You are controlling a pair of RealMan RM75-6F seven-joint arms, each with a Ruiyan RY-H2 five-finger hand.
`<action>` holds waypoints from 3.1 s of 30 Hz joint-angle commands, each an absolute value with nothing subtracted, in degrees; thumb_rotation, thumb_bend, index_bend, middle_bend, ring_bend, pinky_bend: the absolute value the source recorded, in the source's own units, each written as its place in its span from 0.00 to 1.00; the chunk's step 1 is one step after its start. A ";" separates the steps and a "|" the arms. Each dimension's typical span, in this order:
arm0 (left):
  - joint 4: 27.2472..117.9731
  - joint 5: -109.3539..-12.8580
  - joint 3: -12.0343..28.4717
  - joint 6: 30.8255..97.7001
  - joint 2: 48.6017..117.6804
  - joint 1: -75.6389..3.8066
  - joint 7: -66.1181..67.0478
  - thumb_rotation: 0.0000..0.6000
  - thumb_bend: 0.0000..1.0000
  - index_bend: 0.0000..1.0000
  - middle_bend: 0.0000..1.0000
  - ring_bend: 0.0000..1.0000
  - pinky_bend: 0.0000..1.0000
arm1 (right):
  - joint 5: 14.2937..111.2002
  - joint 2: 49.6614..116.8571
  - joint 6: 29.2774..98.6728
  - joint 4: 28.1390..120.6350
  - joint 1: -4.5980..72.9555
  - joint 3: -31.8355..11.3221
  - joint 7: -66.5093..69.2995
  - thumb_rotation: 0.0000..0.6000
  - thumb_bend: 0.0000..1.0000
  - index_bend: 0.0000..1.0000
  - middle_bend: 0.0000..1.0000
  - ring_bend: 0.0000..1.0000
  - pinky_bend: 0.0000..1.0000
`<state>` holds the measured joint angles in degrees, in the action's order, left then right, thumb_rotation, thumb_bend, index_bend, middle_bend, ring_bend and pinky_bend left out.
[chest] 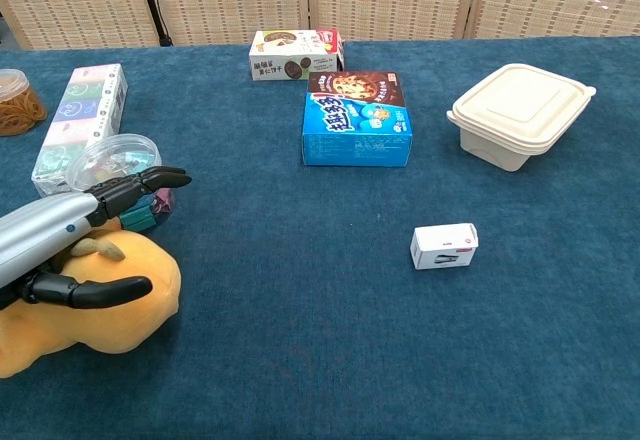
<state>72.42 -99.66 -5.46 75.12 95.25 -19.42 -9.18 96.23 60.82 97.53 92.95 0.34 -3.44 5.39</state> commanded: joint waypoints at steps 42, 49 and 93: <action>90.13 -102.40 -9.85 73.65 90.36 -18.37 8.43 0.11 0.00 0.00 0.00 0.00 0.00 | 96.04 60.75 97.21 93.03 0.51 -3.51 5.47 1.00 0.00 0.00 0.00 0.00 0.00; 85.41 -101.76 -9.47 73.72 92.78 -17.99 6.79 0.11 0.00 0.00 0.00 0.00 0.00 | 96.13 60.63 97.39 93.12 0.43 -3.49 5.58 1.00 0.00 0.00 0.00 0.00 0.00; 67.85 -101.13 -7.93 84.52 92.85 -15.05 -8.58 0.08 0.00 0.00 0.00 0.00 0.00 | 96.47 61.29 96.71 93.14 0.73 -3.18 3.98 1.00 0.00 0.00 0.00 0.00 0.00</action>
<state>67.36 -100.95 -7.84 84.21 93.22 -15.11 -8.21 96.45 61.29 96.70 93.14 0.74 -3.19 3.97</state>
